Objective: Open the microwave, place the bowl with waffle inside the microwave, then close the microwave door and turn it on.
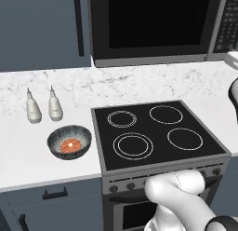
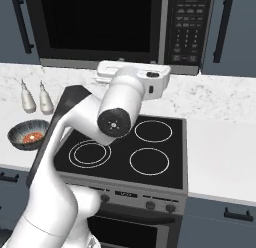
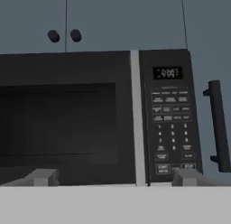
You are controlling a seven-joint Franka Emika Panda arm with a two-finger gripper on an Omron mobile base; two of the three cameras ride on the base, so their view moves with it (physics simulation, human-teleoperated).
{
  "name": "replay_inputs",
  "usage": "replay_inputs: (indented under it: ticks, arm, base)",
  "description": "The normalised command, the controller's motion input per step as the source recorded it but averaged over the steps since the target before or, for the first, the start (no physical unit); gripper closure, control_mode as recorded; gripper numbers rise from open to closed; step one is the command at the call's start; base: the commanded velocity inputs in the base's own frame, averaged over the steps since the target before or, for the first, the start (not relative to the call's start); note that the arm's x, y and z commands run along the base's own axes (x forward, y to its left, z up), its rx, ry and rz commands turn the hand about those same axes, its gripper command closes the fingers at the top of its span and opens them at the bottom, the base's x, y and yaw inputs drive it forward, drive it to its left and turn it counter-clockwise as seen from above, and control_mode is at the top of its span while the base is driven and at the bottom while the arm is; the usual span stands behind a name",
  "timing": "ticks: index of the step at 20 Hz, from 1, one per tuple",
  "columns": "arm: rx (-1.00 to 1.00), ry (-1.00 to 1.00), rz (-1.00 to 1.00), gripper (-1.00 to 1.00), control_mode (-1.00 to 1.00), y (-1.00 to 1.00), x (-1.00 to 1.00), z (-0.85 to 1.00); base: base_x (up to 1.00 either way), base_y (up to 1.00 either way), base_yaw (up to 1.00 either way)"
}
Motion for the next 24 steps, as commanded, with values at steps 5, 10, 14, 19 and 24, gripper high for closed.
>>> replay_inputs:
  ticks: [5,10,14,19,24]
  arm:
    - [0.02,-0.02,0.08,-1.00,-1.00,0.00,0.60,0.00]
    - [0.03,-0.01,0.03,-1.00,-1.00,-0.05,0.43,0.00]
    - [0.00,0.00,0.02,-1.00,-1.00,-0.06,0.24,0.00]
    - [0.00,0.12,0.00,-1.00,-1.00,-0.08,0.31,0.00]
    - [-0.02,0.29,-0.02,-1.00,-1.00,-0.30,0.27,0.00]
  base:
    - [0.00,0.00,0.00]
    - [0.00,0.00,0.00]
    - [0.00,0.00,0.00]
    - [0.00,0.00,0.00]
    - [0.00,0.00,0.00]
